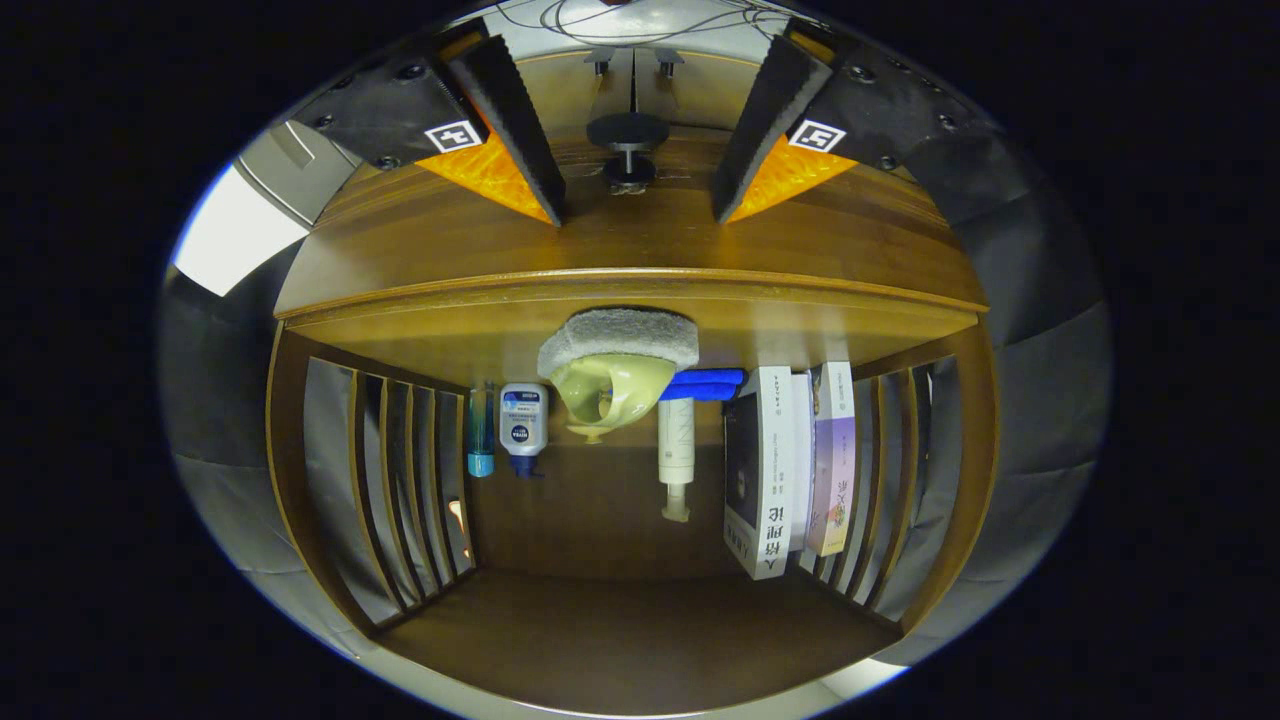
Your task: Pull open the drawer, take out the items inside it, and place them on the countertop above the cabinet.
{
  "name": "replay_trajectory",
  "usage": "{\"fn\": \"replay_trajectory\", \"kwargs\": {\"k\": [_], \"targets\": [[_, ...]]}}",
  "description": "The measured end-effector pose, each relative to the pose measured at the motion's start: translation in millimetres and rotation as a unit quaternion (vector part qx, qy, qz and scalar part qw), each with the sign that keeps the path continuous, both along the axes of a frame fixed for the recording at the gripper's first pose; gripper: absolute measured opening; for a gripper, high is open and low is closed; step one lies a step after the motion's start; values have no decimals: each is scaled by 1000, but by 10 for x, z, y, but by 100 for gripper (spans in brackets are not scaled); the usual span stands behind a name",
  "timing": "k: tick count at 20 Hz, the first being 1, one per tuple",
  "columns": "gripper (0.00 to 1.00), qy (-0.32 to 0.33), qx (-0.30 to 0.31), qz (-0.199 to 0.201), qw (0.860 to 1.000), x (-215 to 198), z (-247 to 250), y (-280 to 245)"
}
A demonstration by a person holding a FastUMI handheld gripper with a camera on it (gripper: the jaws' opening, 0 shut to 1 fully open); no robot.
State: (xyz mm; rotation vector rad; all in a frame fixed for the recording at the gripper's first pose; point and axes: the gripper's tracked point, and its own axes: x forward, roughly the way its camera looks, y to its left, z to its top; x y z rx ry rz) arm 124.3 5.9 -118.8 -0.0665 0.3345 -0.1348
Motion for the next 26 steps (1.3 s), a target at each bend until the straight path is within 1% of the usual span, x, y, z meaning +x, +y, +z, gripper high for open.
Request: {"fn": "replay_trajectory", "kwargs": {"k": [1, 3, 6, 8, 10, 12, 14, 17, 21, 26], "targets": [[96, -1, -5, 3, 1000, -3, 10, 2], [96, 5, 10, 21, 1000, -59, 40, 74], [96, -32, 20, 36, 999, -216, 417, 127], [96, -57, 20, 55, 997, -377, 675, 181], [96, -76, 23, 60, 995, -572, 912, 175], [96, -84, 30, 63, 994, -773, 1021, 184], [96, -105, 20, 65, 992, -991, 1135, 154], [96, -127, -9, 70, 989, -1293, 1212, 126], [96, -149, -14, 78, 986, -1641, 1268, 184], [96, -137, -10, 73, 988, -1799, 1072, 112]]}}
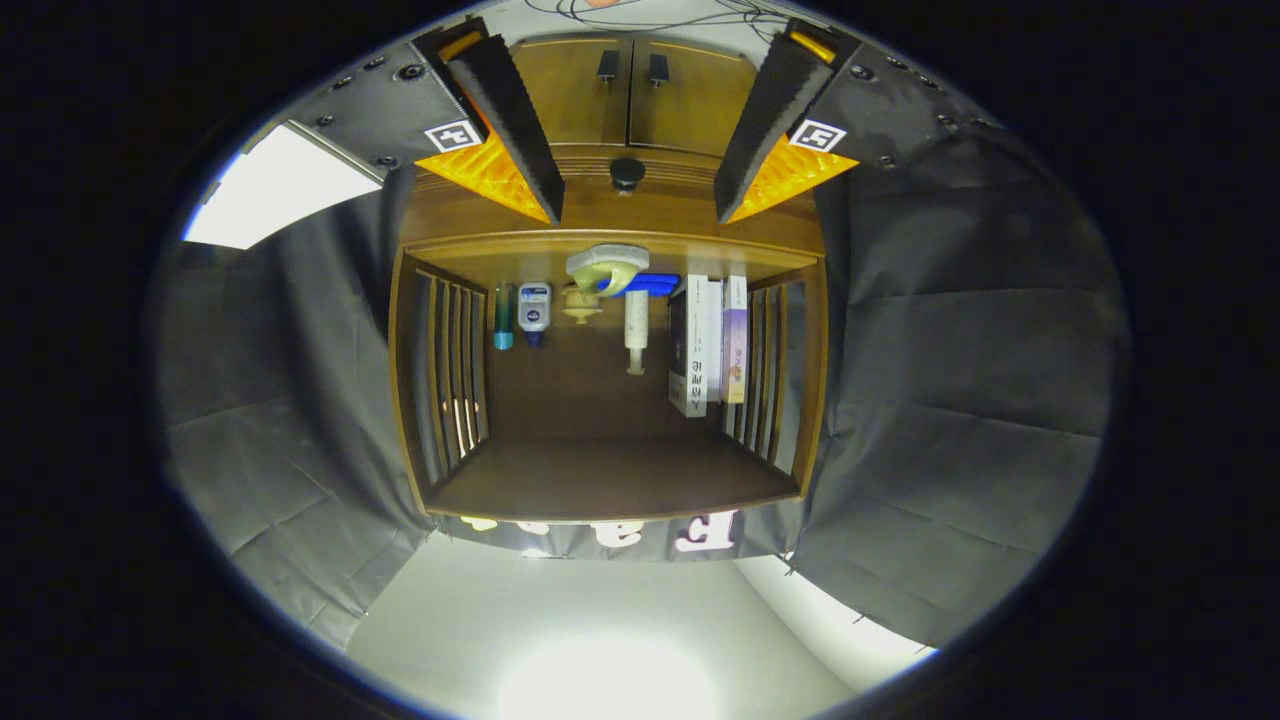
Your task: Pull open the drawer, take out the items inside it, and place them on the countertop above the cabinet.
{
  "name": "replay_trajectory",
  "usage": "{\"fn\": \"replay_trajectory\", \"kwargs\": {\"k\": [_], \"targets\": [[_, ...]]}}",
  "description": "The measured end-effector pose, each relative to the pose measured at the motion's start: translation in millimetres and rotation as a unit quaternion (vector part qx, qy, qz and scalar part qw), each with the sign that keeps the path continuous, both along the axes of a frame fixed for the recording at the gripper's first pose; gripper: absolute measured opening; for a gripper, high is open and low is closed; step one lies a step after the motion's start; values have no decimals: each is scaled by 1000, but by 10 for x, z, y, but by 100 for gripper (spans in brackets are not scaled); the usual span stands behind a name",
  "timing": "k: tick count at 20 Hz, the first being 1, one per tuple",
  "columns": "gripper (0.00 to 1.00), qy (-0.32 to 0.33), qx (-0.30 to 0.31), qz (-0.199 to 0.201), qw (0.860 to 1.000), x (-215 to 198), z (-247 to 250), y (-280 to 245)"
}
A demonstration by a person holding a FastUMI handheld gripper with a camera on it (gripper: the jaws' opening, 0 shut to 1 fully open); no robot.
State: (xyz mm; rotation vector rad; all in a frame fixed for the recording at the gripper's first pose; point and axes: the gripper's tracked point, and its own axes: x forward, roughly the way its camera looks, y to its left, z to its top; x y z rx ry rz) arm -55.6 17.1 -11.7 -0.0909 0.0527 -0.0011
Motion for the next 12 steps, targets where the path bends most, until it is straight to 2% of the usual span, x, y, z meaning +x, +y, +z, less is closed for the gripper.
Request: {"fn": "replay_trajectory", "kwargs": {"k": [12], "targets": [[96, -13, 11, -1, 1000, -1, 59, -43]]}}
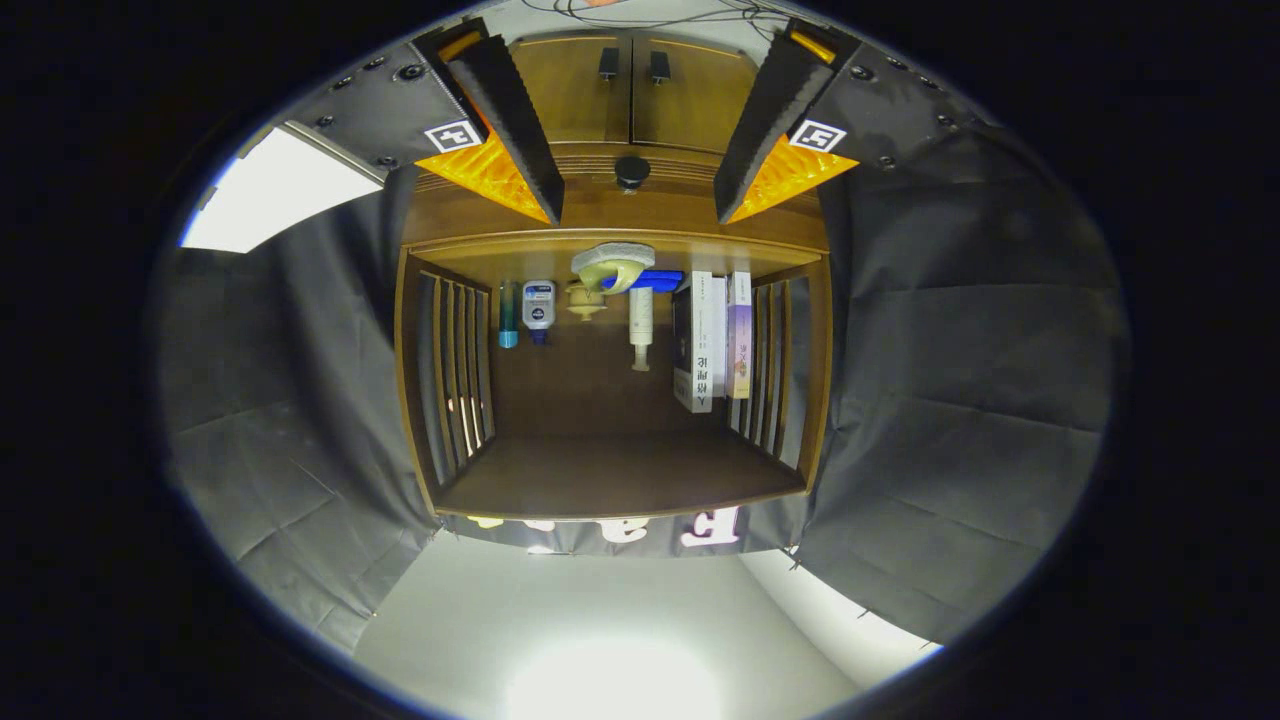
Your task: Pull open the drawer, take out the items inside it, and place them on the countertop above the cabinet.
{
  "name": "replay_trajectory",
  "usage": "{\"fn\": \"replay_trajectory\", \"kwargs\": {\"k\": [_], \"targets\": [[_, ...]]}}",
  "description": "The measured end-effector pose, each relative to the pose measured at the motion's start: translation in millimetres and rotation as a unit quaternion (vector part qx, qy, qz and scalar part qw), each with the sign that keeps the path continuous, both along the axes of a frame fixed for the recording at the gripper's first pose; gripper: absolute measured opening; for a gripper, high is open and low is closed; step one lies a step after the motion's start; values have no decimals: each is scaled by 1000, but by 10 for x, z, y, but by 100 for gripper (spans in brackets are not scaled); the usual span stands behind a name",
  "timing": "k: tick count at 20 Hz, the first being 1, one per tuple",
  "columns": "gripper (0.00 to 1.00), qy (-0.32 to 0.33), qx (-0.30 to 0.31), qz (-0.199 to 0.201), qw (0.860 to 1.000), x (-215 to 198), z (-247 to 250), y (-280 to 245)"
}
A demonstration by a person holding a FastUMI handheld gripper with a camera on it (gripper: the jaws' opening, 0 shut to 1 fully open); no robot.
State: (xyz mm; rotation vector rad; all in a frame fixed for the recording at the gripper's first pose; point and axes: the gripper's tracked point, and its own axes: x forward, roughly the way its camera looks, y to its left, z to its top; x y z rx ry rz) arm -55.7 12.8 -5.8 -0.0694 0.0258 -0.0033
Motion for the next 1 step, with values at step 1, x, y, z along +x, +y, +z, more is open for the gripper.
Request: {"fn": "replay_trajectory", "kwargs": {"k": [1], "targets": [[96, -1, 1, -3, 1000, -3, 9, -22]]}}
